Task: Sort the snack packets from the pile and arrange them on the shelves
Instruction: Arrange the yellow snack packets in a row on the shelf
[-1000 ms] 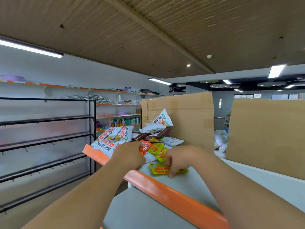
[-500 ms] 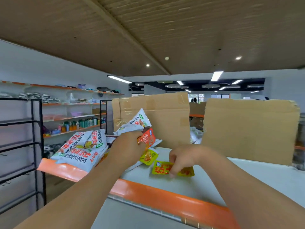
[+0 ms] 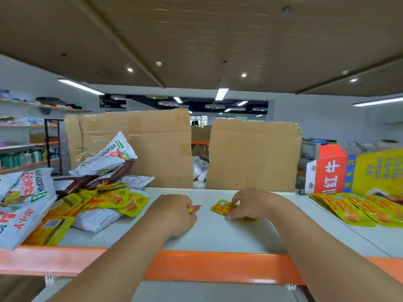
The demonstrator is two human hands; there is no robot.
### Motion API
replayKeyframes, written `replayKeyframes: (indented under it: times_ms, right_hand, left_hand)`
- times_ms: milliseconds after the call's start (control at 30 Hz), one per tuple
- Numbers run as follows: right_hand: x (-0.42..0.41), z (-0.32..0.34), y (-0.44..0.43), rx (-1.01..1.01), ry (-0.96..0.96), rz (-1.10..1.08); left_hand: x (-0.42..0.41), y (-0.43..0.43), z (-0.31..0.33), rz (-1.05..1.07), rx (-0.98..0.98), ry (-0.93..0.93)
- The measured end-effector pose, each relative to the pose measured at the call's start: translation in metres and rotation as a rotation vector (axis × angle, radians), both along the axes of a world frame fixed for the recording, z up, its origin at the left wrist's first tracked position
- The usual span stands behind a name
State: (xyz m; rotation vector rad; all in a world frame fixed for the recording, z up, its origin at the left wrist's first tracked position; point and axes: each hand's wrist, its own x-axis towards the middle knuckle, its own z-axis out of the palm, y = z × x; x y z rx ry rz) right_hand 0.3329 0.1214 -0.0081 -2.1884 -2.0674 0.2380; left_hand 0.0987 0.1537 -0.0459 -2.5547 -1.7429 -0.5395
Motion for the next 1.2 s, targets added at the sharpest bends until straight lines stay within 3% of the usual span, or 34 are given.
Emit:
replayKeyframes:
  times_ms: [500, 667, 867, 1200]
  right_hand:
    - [0.0, -0.01, 0.007, 0.125, 0.13, -0.021]
    - [0.015, 0.006, -0.006, 0.284, 0.251, -0.063]
    - [0.106, 0.031, -0.051, 0.394, 0.302, -0.173]
    - [0.323, 0.034, -0.128, 0.497, 0.19, -0.509]
  left_hand:
    - [-0.009, -0.005, 0.005, -0.055, -0.132, -0.302]
    - [0.0, -0.009, 0.018, -0.08, -0.078, -0.387]
    - [0.09, -0.033, 0.048, -0.179, -0.006, -0.421]
    - [0.309, -0.064, 0.064, -0.372, -0.035, -0.433]
